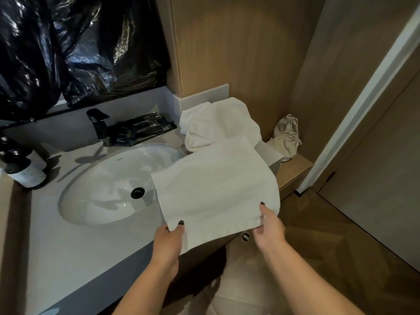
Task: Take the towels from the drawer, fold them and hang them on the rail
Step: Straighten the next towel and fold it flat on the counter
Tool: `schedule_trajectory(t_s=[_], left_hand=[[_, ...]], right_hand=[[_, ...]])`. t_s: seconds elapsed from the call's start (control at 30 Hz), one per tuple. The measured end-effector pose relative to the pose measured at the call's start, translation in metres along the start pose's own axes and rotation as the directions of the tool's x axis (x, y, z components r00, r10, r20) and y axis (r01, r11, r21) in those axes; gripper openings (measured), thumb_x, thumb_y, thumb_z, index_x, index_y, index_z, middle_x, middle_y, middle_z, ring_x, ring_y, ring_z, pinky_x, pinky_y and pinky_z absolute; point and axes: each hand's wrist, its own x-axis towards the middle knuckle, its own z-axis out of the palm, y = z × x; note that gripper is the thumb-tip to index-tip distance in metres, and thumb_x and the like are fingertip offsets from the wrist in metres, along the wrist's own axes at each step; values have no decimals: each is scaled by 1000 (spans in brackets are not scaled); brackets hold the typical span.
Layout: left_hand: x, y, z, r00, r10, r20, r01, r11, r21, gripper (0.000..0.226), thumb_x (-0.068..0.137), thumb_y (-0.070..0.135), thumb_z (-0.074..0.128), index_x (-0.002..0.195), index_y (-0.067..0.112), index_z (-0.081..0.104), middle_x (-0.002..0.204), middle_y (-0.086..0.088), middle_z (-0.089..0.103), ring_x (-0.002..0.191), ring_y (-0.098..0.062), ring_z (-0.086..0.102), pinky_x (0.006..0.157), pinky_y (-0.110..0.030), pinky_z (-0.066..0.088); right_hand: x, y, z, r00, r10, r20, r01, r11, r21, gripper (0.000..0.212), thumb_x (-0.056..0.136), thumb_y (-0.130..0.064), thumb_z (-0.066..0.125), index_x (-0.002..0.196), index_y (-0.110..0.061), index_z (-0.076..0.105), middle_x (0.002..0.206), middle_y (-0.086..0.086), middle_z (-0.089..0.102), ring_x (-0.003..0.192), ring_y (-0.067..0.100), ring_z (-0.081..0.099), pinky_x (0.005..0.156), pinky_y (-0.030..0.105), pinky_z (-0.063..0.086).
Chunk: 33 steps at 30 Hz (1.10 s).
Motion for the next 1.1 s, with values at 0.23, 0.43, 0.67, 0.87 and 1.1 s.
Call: schedule_trajectory(t_s=[0.23, 0.43, 0.67, 0.87, 1.1], left_hand=[[12, 2, -24, 998, 59, 14, -60, 998, 32, 34, 101, 11, 52, 127, 29, 64, 145, -1, 50, 134, -24, 47, 113, -48, 37], [16, 22, -42, 965, -83, 249, 142, 962, -232, 26, 94, -1, 52, 112, 4, 69, 108, -15, 74, 81, -20, 75, 62, -30, 59], [38, 41, -47, 974, -31, 226, 133, 882, -452, 49, 80, -21, 35, 115, -4, 64, 106, -19, 70, 102, -27, 67, 67, -27, 61], [72, 41, -38, 987, 141, -77, -135, 988, 78, 8, 88, 20, 72, 86, 13, 75, 79, -6, 76, 79, -25, 73, 71, -30, 58], [125, 76, -22, 903, 257, -343, -168, 948, 269, 51, 85, 47, 72, 74, -2, 66, 68, -12, 65, 65, -28, 56, 63, -37, 41]], right_hand=[[16, -66, -7, 915, -399, -64, 356, 870, -342, 54, 88, -2, 68, 132, -29, 56, 123, 0, 56, 110, 25, 61, 90, 43, 56], [22, -107, -5, 899, -396, 186, 412, 621, -667, 21, 91, -2, 62, 93, -20, 72, 123, 4, 62, 111, 31, 60, 93, 46, 54], [33, -136, 25, 918, -227, 325, 379, 742, -553, 15, 90, 1, 63, 101, -6, 68, 106, 16, 68, 98, 25, 66, 71, 29, 54], [54, -154, 82, 866, 31, 499, 241, 848, -471, 21, 89, 14, 54, 101, 5, 68, 107, 19, 69, 96, 24, 70, 80, 30, 58], [105, -160, 151, 804, -65, 592, 587, 253, -769, 12, 88, 2, 64, 97, -7, 68, 82, 13, 65, 73, 19, 61, 61, 27, 50]])
